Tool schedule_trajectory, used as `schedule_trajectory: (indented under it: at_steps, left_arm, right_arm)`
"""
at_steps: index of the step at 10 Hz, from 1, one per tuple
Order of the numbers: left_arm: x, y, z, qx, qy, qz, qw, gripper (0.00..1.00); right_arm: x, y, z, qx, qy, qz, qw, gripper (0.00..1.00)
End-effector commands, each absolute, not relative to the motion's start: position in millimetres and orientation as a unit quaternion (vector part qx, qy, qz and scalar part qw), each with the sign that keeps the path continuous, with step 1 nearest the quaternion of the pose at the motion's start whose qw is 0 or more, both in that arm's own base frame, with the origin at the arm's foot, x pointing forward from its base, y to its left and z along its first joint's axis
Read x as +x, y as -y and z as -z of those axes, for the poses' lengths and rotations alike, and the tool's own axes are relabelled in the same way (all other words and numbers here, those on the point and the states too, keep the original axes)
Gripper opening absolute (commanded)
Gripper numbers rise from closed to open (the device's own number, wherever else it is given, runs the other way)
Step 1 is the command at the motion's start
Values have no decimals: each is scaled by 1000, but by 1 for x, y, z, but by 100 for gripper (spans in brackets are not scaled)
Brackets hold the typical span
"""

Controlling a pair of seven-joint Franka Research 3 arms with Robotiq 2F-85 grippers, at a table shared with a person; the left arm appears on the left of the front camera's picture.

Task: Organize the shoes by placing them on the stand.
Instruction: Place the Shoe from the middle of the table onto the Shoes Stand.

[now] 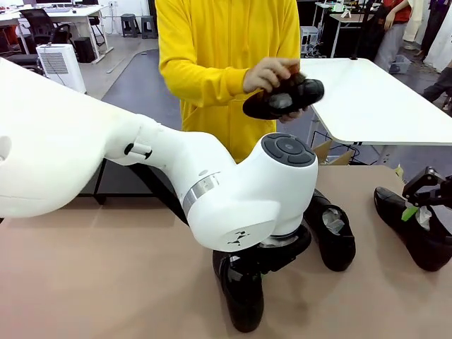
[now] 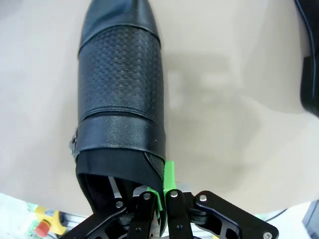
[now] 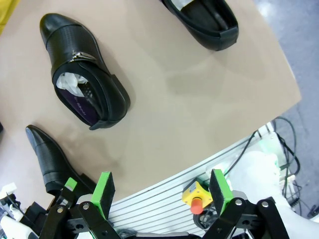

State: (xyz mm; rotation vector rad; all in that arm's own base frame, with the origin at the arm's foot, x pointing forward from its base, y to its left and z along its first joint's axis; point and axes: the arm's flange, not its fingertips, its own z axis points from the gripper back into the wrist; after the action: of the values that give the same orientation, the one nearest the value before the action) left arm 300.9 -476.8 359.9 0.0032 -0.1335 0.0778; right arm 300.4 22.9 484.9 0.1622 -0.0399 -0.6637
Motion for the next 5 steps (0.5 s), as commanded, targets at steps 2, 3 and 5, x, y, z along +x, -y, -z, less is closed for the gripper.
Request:
schedule_trajectory:
  at_steps: [2,3,5]
  left_arm:
    - [283,420,-436,-4,132,78,988,0]
    - [282,396,-451,6,158,142,977,0]
    - [300,334,-476,46,274,161,947,0]
  right_arm:
    - [300,-22,-485,81,20,324,942,100]
    - [300,-22,-485,81,20,324,942,100]
    - [300,-22,-485,81,20,324,942,100]
